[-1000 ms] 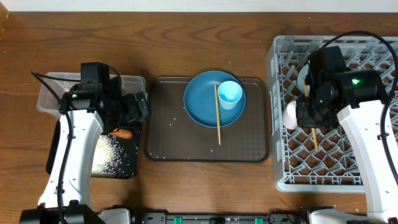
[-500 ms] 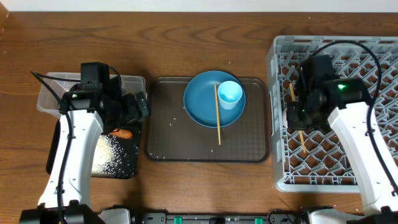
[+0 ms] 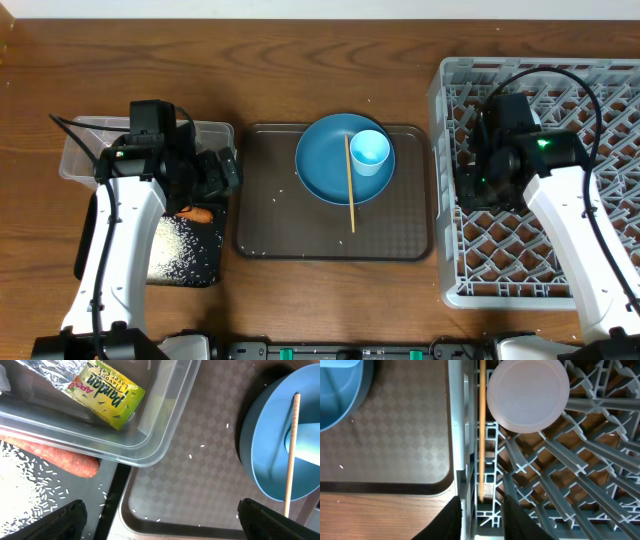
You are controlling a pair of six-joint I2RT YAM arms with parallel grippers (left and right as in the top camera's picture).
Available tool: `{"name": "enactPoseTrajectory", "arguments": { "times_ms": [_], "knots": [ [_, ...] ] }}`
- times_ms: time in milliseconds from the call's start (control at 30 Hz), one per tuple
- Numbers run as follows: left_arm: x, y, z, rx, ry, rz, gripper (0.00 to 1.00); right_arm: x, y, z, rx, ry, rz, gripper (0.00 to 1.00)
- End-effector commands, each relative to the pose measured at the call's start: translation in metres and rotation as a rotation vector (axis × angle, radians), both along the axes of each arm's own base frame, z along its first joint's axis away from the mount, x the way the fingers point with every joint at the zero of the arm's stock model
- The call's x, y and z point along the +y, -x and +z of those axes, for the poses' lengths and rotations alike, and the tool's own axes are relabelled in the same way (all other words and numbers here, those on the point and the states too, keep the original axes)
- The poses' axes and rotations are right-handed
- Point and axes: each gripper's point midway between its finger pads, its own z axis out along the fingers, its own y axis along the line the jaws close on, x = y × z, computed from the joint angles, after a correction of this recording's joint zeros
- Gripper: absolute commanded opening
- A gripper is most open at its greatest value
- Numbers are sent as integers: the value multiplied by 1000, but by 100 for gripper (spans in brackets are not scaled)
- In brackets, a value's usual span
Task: Sort waste into correct bins and load items into the dishwasher rack
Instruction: 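Insert the chopstick into the rack and open right gripper, then move right gripper back to the remaining chopstick on the plate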
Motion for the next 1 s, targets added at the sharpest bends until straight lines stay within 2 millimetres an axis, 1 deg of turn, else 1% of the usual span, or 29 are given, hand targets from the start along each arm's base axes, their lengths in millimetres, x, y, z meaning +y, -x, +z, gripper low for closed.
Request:
{"name": "enactPoseTrajectory", "arguments": {
  "times_ms": [0,100,167,300,367,467,700,767,900,967],
  "knots": [
    [2,2,-2,9,-5,3,99,-1,1,-1,-1,-3,1,30],
    [2,2,-2,9,-5,3,99,0,-2,0,-11,-7,1,30],
    [2,2,-2,9,-5,3,99,6,-5,6,-23,-43,6,30],
    [2,2,-2,9,-5,3,99,33,-17,32,-77,-196,36,29],
    [2,1,-2,9,-5,3,99,51,-24,52,-115,-287,60,28],
    [2,1,-2,9,-5,3,99,66,-29,64,-150,-323,64,27],
    [2,1,-2,9,-6,3,99,117,-32,72,-214,-354,128,29],
    [2,1,-2,9,-6,3,99,129,-33,72,-236,-342,130,29],
    [2,1,-2,9,-6,3,99,153,-34,68,-280,-304,131,30],
    [2,1,-2,9,-6,3,99,164,-35,62,-296,-273,130,31]
  ]
}}
